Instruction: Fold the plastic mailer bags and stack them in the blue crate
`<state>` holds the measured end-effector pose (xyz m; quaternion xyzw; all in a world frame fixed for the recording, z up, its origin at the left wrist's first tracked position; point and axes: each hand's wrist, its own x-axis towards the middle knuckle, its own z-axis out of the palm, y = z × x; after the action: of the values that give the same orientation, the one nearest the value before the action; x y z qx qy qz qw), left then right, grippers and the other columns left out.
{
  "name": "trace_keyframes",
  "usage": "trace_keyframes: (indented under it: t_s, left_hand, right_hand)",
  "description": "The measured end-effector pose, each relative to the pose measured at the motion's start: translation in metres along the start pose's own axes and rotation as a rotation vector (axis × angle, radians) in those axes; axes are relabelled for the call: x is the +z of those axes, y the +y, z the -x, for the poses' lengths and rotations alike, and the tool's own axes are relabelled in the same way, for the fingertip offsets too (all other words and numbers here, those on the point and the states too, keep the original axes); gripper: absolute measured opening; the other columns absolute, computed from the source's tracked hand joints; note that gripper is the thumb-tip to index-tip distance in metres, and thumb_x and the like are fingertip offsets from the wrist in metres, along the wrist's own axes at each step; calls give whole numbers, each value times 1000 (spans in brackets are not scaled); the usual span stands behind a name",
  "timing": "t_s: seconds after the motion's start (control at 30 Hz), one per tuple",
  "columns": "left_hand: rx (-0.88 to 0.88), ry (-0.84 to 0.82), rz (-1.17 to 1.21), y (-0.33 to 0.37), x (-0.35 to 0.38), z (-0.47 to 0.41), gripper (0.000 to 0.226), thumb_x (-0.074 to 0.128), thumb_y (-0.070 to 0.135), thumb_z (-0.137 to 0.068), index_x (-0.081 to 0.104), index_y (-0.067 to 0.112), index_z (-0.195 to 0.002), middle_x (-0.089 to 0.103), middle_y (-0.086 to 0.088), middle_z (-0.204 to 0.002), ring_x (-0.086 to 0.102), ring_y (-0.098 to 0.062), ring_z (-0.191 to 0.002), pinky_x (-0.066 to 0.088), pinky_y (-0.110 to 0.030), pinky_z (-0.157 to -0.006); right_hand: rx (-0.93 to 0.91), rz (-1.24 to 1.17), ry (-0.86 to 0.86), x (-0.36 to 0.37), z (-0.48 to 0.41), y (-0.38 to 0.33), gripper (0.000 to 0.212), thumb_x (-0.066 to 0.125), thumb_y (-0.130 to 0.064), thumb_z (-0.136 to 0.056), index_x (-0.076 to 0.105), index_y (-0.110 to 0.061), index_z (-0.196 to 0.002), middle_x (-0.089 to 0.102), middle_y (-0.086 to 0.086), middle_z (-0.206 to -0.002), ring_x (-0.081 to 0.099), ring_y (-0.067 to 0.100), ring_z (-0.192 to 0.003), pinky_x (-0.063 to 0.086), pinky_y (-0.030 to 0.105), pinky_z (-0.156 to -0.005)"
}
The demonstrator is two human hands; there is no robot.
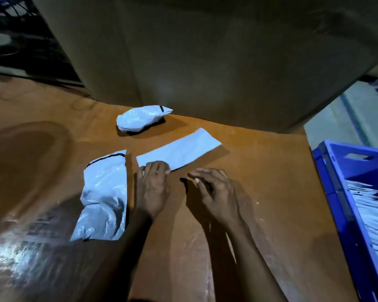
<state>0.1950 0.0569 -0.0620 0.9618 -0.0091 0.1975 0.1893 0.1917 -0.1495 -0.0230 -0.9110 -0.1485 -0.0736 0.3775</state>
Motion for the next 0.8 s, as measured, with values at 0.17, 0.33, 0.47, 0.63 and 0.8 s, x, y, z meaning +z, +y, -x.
trace_keyframes:
  t_s: [0.17,0.33,0.47,0.63,0.8]
  left_hand:
    - [135,-39,68,20,7,39,20,54,7,-90,65,17,-103,67,-1,-110,60,-26,-108,43,-45,-88]
    - [111,-10,101,25,5,39,12,61,15,-98,69,15,-108,68,-4,-118,59,-26,-118,43,-46,-99]
    - [85,-124,17,31,11,9,43,42,38,-108,61,15,-138,55,-12,-149,45,-32,-142,34,-51,-116]
    - [99,-290,-91,24,35,-4,60,21,53,-110,24,28,-165,9,-4,-174,2,-29,-161,1,-52,-129]
    - [86,-271,-122,29,39,2,62,22,51,-109,18,27,-166,6,-3,-174,1,-28,-161,5,-56,-128]
  right_hand:
    - [17,75,171,-9,19,18,25,62,-17,-98,78,-25,-114,70,-8,-118,61,16,-112,55,40,-89]
    - [19,204,193,-5,23,25,26,61,-20,-95,78,-27,-114,72,-8,-120,62,20,-113,48,40,-91]
    - [102,310,129,6,3,34,38,51,-39,-104,65,-32,-138,56,-4,-151,45,21,-144,24,40,-118]
    - [80,394,-86,22,-6,43,56,24,-53,-112,19,-37,-165,6,-5,-175,-6,17,-161,2,45,-130]
    - [114,499,-92,34,-6,53,62,20,-55,-110,10,-31,-167,1,-3,-176,-14,21,-161,4,51,-130]
